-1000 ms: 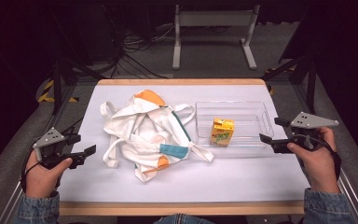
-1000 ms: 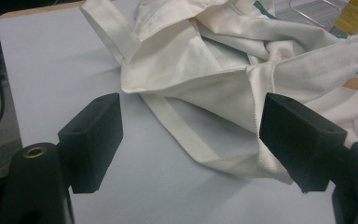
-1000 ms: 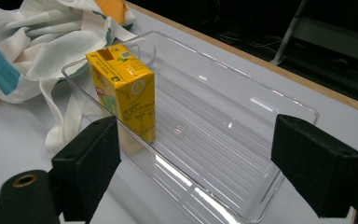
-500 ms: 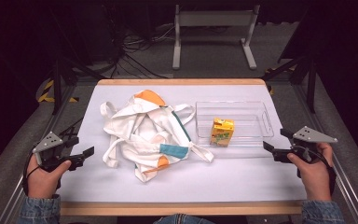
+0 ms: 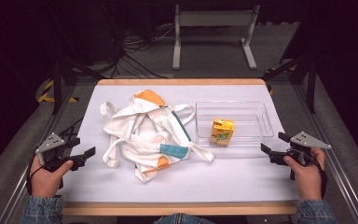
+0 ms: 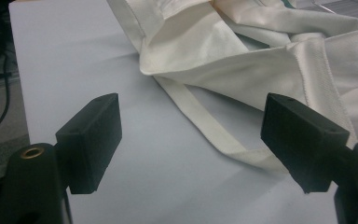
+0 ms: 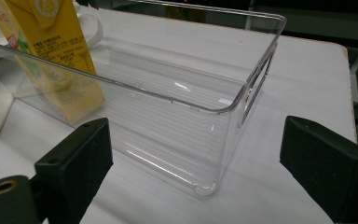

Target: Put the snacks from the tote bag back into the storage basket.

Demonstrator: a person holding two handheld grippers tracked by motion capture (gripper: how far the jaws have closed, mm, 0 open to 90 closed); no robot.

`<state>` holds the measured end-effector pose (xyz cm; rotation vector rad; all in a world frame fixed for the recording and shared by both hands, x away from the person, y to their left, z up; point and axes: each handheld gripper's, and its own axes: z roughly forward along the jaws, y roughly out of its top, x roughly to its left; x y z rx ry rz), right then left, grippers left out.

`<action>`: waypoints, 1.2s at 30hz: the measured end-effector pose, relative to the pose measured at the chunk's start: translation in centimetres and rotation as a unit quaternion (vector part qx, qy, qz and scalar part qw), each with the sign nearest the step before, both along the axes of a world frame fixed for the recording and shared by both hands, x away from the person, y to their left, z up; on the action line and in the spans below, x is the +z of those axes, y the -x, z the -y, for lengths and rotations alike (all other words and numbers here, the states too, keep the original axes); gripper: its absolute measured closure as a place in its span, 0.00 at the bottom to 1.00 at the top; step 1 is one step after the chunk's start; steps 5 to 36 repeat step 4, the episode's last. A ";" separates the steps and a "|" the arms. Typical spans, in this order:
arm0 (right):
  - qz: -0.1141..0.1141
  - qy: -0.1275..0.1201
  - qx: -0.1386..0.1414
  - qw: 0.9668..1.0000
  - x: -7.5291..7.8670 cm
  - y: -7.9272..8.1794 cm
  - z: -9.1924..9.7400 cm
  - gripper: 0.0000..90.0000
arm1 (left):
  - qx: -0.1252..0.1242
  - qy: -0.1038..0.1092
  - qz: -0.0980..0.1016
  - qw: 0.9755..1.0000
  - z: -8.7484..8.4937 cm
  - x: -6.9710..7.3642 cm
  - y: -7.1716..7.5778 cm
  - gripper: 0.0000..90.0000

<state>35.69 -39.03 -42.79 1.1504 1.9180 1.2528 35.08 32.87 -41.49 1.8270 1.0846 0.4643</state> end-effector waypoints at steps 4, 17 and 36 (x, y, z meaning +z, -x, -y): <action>0.000 0.002 0.001 1.000 0.2 0.0 -0.1 0.10 | 0.013 0.005 0.000 1.000 0.1 -0.3 -0.2 0.23; 0.000 0.002 0.001 1.000 0.2 0.0 -0.1 0.10 | 0.013 0.005 0.000 1.000 0.1 -0.3 -0.2 0.23; 0.000 0.002 0.001 1.000 0.2 0.0 -0.1 0.10 | 0.013 0.005 0.000 1.000 0.1 -0.3 -0.2 0.23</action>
